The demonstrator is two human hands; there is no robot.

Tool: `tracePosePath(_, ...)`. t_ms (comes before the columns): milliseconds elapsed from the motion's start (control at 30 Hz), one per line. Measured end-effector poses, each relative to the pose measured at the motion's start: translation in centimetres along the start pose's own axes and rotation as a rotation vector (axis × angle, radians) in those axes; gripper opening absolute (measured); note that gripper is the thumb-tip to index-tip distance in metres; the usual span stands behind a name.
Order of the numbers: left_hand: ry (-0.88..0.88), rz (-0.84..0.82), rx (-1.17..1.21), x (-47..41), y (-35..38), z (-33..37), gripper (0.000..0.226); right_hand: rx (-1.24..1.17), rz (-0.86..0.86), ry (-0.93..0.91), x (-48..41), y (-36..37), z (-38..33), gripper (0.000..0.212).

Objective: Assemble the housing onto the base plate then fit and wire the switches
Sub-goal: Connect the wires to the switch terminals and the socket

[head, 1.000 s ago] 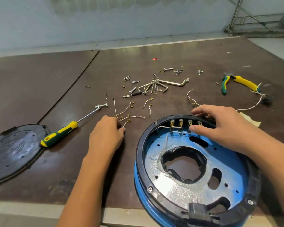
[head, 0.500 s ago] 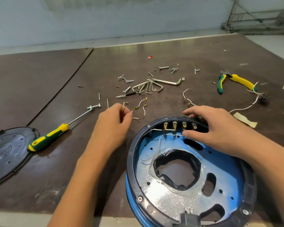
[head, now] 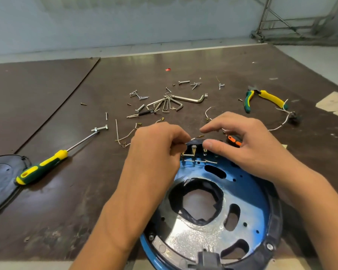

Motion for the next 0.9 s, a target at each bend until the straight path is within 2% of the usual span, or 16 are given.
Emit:
tracePosePath(100, 0.072, 0.039, 0.024, 0.1, 0.2, 0.5, 0.024, -0.094, 0.048, -0.005, -0.1, -0.7, -0.7, 0.016)
tracePosePath(367, 0.085, 0.081, 0.077, 0.3, 0.4, 1.0, 0.024, -0.175, 0.094, 0.065, -0.3, -0.5, -0.7, 0.007)
tracePosePath(500, 0.048, 0.021, 0.102, 0.4, 0.6, 1.2, 0.025, -0.272, 0.063, 0.129, -0.4, -0.5, -0.5, 0.01)
tracePosePath(633, 0.006, -0.107, 0.123, 0.5, 0.9, 1.1, 0.019, -0.315, 0.034, 0.184, -0.3, -0.5, -0.2, 0.01)
tracePosePath(900, -0.088, -0.213, 0.222, 0.4, 1.1, 0.2, 0.013, -0.403, 0.112, 0.252, -0.1, -1.0, 0.2, 0.008)
Point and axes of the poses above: each hand's wrist, its own x-axis away from the middle knuckle, its own y-axis out of the palm, z = x × y, the point moved 6 cm from there along -x, towards the middle knuckle, and after that the axes turned 13 degrees about z, right-handed, at the moved point
